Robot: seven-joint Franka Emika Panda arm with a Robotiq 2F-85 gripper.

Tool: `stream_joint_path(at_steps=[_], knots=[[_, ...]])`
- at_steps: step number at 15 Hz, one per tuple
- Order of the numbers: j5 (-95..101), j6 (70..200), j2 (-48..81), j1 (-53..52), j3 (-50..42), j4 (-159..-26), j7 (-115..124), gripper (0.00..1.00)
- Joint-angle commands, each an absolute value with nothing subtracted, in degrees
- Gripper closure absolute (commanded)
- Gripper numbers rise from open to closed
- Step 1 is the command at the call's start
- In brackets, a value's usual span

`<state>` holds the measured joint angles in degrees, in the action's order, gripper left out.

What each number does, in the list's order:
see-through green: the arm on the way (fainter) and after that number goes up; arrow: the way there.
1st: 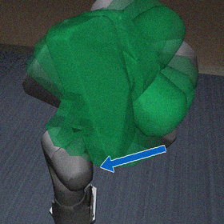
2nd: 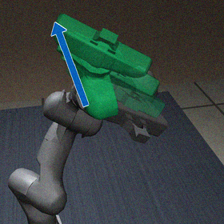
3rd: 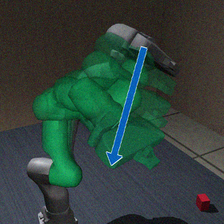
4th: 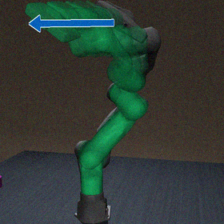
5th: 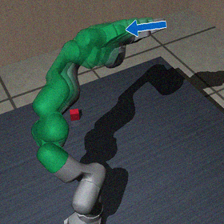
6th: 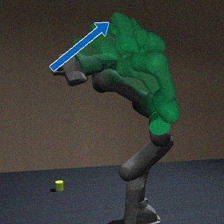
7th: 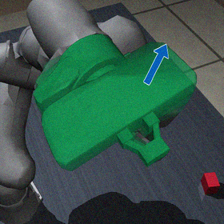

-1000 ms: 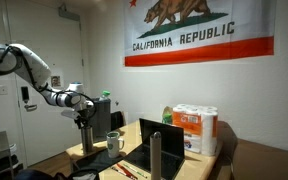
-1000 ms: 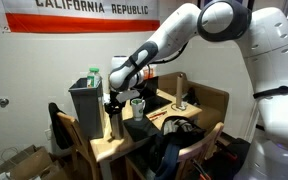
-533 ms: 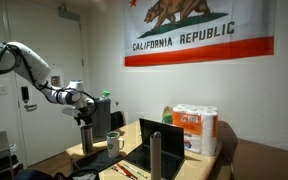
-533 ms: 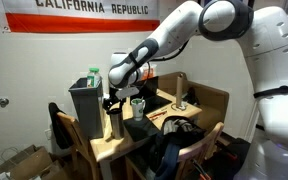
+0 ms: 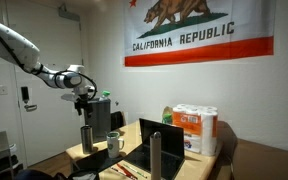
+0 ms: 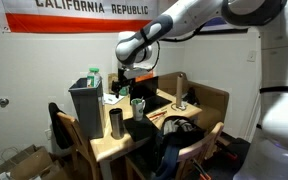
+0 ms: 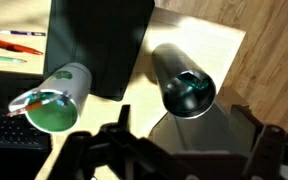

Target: Take the flask out of the bag and put it on the table

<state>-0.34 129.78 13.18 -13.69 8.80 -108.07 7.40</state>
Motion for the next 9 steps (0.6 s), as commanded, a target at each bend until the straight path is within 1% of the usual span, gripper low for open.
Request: stream_joint_path(at_steps=[1,9], knots=[[-0.25,124.66,5.98,-11.13,7.76,-113.09,7.47,0.0],[-0.1,114.64,-5.5,-5.99,4.76,-125.02,4.47,0.0]])
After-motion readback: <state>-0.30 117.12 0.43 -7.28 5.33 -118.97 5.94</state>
